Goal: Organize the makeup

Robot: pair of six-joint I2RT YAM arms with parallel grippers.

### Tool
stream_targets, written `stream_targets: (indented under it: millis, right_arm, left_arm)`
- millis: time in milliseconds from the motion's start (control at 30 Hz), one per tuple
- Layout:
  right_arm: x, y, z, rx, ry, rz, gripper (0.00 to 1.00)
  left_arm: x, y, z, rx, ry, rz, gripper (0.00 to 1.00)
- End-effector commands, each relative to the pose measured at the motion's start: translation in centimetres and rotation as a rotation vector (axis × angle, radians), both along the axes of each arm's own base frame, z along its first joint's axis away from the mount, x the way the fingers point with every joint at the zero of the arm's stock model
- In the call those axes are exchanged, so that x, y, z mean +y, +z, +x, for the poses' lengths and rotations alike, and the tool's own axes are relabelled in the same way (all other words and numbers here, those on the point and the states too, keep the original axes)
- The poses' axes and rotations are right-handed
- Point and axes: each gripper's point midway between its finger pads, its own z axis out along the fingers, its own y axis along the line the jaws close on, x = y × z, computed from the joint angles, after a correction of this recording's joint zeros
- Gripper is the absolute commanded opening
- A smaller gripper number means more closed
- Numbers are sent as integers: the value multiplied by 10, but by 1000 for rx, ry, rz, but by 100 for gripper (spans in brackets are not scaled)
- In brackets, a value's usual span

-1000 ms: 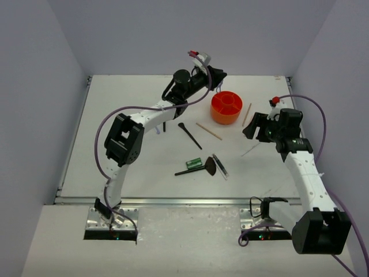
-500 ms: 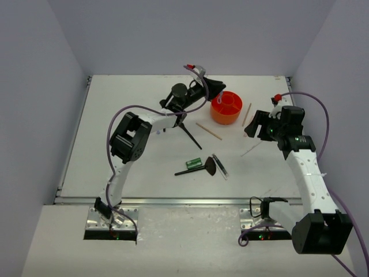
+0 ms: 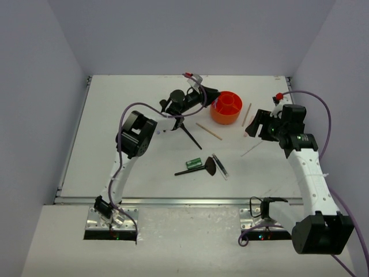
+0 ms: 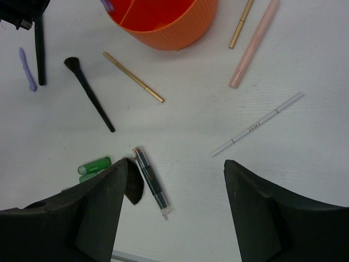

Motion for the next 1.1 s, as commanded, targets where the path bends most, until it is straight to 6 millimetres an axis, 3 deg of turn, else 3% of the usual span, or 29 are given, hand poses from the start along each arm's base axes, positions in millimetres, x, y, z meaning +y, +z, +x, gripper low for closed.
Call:
stream_targets:
  millis: [0, 300, 667, 1067]
  right_arm:
    - [-1, 9, -3, -24, -27, 5, 72]
    - [-4, -2, -13, -7, -37, -7, 72]
    - [-4, -5, -19, 17, -20, -26, 72]
    - [-3, -5, -25, 26, -21, -20, 72]
  left_arm:
    - [-4, 49, -5, -133, -37, -78, 0]
    - [-16, 58, -16, -171, -89, -84, 0]
    - [-23, 23, -10, -97, -101, -54, 0]
    - [-27, 24, -1, -65, -99, -85, 0]
